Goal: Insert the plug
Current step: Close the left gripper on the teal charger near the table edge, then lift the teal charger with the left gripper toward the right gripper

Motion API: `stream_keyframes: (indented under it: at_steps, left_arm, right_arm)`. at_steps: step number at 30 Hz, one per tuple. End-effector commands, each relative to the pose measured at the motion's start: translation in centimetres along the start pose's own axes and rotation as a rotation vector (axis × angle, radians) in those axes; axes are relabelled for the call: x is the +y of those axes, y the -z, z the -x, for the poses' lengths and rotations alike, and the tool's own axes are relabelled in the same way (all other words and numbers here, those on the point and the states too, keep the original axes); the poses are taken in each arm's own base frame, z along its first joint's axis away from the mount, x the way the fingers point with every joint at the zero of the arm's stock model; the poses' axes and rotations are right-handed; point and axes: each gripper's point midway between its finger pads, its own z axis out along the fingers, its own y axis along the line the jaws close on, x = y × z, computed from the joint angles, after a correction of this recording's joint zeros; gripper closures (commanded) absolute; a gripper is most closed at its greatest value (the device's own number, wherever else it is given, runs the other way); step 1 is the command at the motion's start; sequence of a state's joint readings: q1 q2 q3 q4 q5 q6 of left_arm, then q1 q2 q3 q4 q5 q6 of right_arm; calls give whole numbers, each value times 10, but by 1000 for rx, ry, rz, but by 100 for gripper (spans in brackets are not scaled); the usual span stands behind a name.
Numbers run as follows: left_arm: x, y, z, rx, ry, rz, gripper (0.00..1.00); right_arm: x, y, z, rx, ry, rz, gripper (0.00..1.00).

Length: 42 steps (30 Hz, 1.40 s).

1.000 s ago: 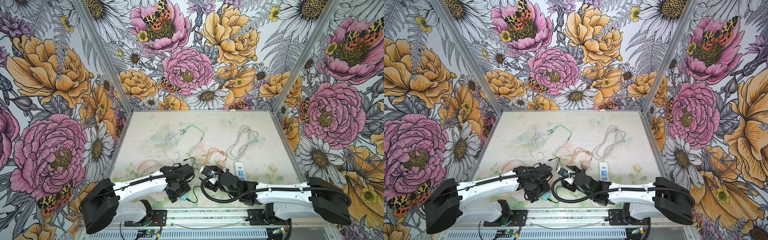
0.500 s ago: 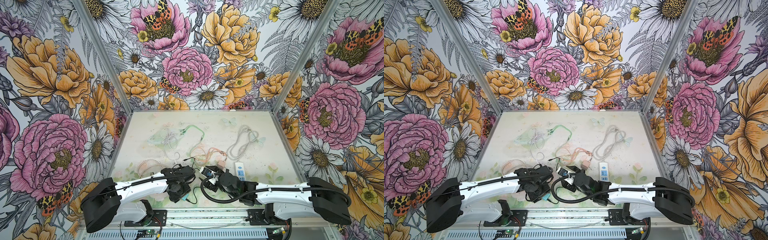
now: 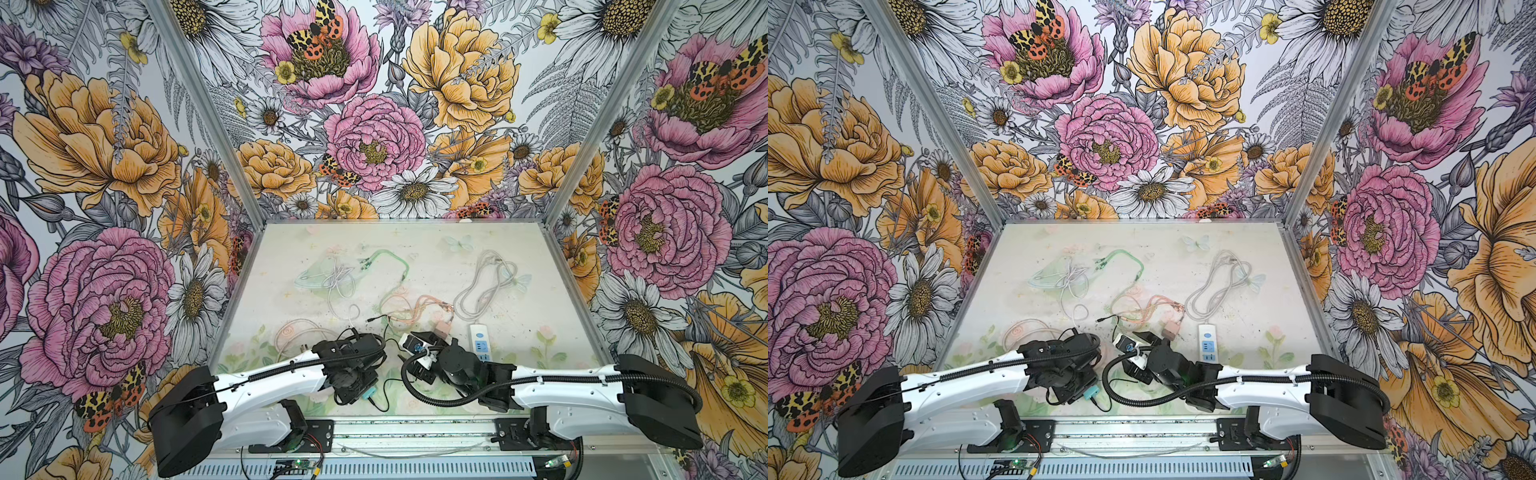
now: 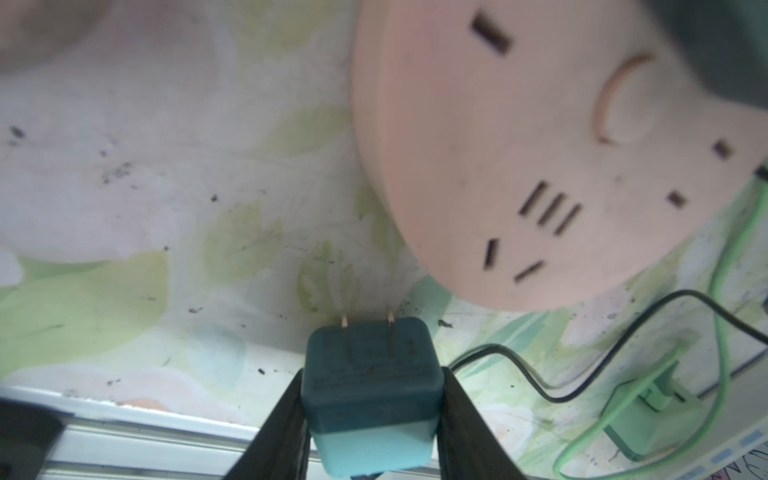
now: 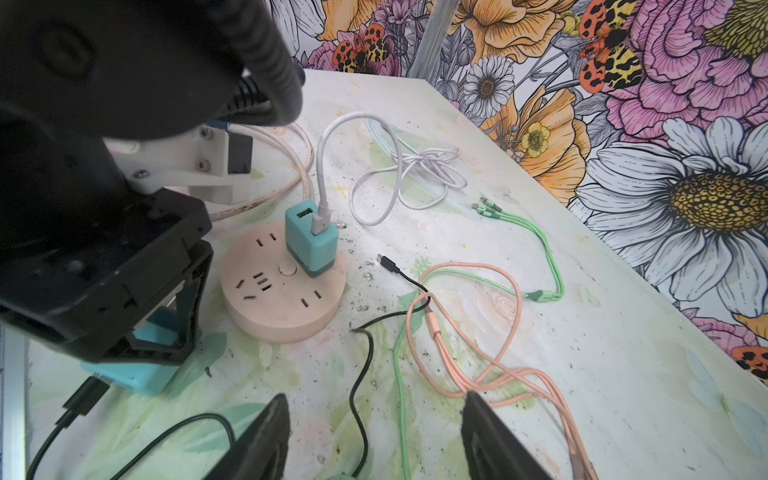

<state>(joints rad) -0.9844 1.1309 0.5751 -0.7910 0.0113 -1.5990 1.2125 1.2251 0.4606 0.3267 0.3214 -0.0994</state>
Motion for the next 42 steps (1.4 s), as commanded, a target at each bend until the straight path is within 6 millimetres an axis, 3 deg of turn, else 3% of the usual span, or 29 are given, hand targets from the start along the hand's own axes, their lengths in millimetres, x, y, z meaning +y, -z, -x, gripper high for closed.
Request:
stream_keyframes:
  at_steps: [1, 9, 17, 26, 33, 42]
  left_arm:
    - [-17, 13, 8, -53, 46, -84, 61]
    - [-42, 41, 22, -158, 36, -215, 64]
    - [-88, 86, 38, -310, -76, -334, 64]
    - [-95, 105, 49, -388, -108, -390, 65]
    - [-108, 117, 49, -387, -149, -501, 66]
    - [-118, 116, 48, -377, -150, -597, 66]
  right_arm:
    - [0, 2, 3, -17, 4, -9, 34]
    - [7, 5, 9, -93, -34, 36, 29]
    - [17, 14, 32, -148, -104, 133, 22]
    - [9, 35, 59, -260, -249, 190, 18]
    - [5, 24, 69, -255, -337, 226, 17]
    - [5, 14, 83, -289, -425, 289, 17]
